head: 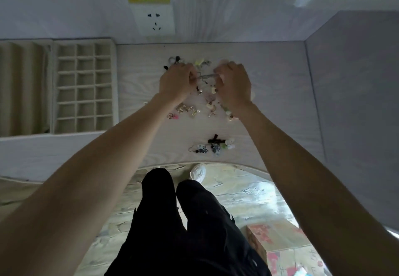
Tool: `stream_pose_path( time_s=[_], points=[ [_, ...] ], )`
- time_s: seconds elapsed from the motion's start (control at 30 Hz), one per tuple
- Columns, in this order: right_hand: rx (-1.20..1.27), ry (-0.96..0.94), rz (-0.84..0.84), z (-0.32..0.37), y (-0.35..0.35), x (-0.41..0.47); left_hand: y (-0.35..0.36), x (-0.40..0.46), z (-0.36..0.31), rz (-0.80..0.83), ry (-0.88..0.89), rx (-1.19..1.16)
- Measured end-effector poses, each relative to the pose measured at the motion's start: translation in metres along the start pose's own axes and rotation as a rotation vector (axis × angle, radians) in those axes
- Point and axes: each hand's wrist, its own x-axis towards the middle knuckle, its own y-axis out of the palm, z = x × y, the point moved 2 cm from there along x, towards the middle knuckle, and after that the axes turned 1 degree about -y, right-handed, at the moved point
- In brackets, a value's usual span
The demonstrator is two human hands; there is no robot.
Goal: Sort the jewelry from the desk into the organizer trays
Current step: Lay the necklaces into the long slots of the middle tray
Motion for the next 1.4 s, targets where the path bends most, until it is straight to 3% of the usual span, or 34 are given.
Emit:
stream_pose_path(
  time_s=[0.2, 0.33, 0.43, 0.57, 0.63, 0.8, 0.93, 1.13, 1.3, 1.4],
  points=[
    [-0.180, -0.045, 0.122, -0.001, 0.012, 0.030, -0.009, -0.008, 0.014, 0.050, 0.003, 0.117],
    [-0.131, -0.109, 0.100, 0.002, 0.006, 0.023, -0.017, -0.018, 0.025, 0.066, 0.025, 0.161],
    [0.017, -0.063, 0.020, 0.009, -0.009, 0.018, -0.020, -0.024, 0.030, 0.057, 0.001, 0.168],
    [0.514, 0.128, 0.031, 0.021, -0.031, 0.011, -0.026, -0.029, 0.030, 0.064, -0.032, 0.157],
    [0.577, 0.116, 0.029, 0.027, -0.037, 0.007, -0.027, -0.030, 0.029, 0.050, -0.025, 0.172],
    [0.348, 0.029, 0.050, 0.026, -0.018, 0.006, -0.025, -0.025, 0.033, -0.069, 0.007, 0.218],
    [0.028, -0.100, 0.188, 0.023, 0.008, 0.009, -0.022, -0.011, 0.024, 0.024, 0.104, 0.272],
    [-0.124, -0.141, 0.165, 0.024, 0.013, 0.006, -0.014, -0.011, 0.025, 0.087, 0.151, 0.412],
    [0.002, -0.046, 0.240, 0.020, 0.008, 0.003, -0.041, -0.018, 0.014, 0.037, 0.137, -0.172],
    [0.358, -0.048, 0.237, 0.029, 0.003, 0.004, -0.062, -0.021, 0.001, 0.076, 0.115, -0.460]
  ],
)
